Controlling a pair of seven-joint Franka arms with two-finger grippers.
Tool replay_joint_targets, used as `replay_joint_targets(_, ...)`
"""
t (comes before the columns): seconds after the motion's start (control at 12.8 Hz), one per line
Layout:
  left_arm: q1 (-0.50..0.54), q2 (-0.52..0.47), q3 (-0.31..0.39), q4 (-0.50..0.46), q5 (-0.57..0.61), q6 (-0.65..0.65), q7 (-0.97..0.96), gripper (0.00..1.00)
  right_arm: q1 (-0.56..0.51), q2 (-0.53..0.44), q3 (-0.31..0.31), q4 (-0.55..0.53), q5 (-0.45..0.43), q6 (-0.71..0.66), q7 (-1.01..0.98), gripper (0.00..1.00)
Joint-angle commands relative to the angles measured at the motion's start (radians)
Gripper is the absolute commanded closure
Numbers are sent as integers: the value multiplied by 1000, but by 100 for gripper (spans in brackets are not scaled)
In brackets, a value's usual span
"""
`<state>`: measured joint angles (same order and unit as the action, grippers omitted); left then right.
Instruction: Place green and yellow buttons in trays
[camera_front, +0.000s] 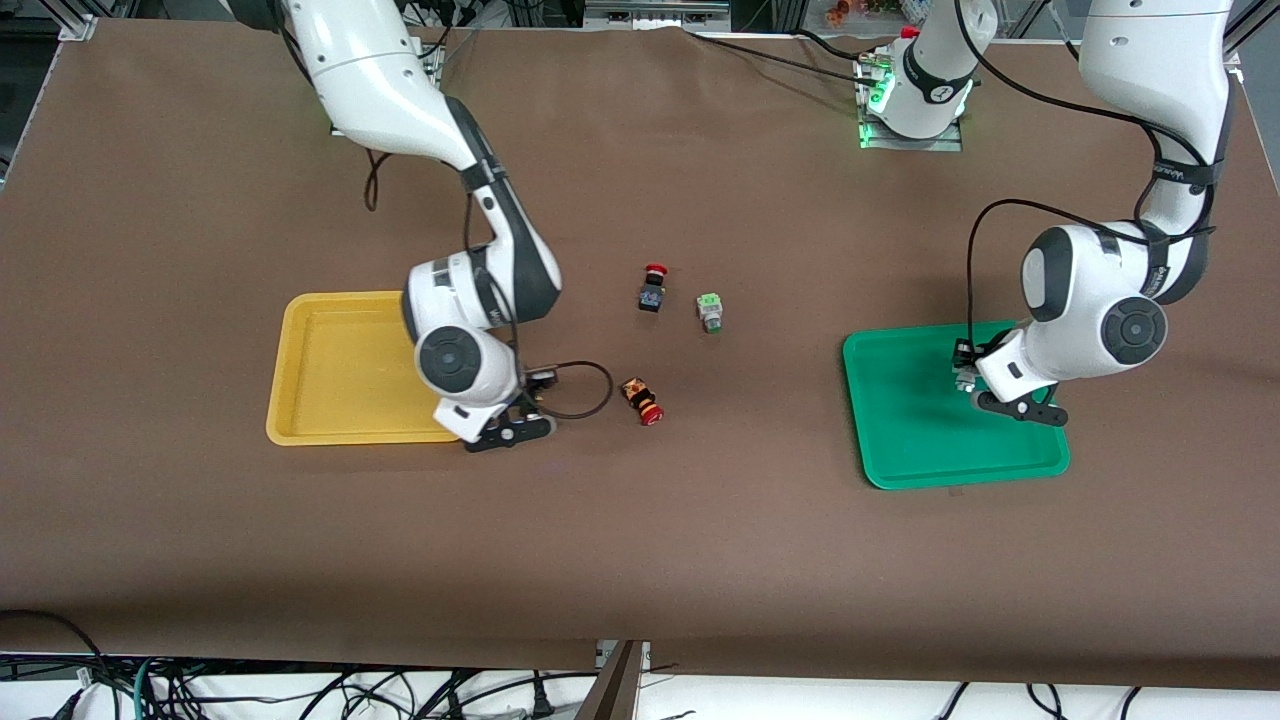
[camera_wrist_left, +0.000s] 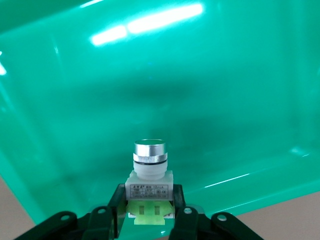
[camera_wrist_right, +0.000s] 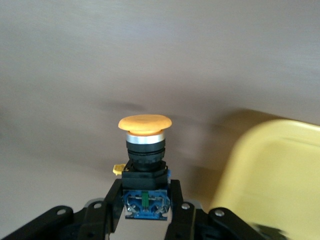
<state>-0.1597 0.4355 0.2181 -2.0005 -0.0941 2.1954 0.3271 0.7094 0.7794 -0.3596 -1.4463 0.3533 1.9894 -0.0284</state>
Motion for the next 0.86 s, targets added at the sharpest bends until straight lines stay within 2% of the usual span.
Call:
replay_joint_targets(0.0, 9, 18, 29, -3, -27, 1, 69, 93, 4, -118, -70, -162, 23, -15, -187, 88)
replay_joint_targets(0.16, 16, 35, 30, -1, -16, 3, 70, 85, 4, -147, -120, -229, 21, -14, -299, 87)
replay_joint_targets(0.23, 17, 46, 33, 2, -16, 3, 70, 64, 4, -157, -151, -262, 21, -14, -367, 86)
replay_joint_targets(0.31, 17, 46, 32, 9, -16, 1, 61, 31, 4, -169, -174, -307, 23, -14, -422, 84)
replay_joint_targets(0.39, 17, 45, 30, 31, -16, -6, 58, 10, 5, -201, -183, -360, 21, -3, -435, 82)
replay_joint_targets(0.47, 9, 34, 20, 51, -24, -23, 53, 0, 5, -218, -191, -393, 20, 2, -436, 78)
replay_joint_targets(0.63, 0, 26, -35, 127, -30, -139, 35, 0, 4, -215, -206, -404, 19, 6, -441, 71)
replay_joint_targets(0.7, -9, 23, -67, 149, -30, -182, -15, 0, 4, -215, -208, -402, 19, 9, -441, 63)
replay_joint_targets(0.78, -14, 14, -116, 157, -30, -196, -90, 0, 4, -213, -209, -402, 21, 9, -441, 38)
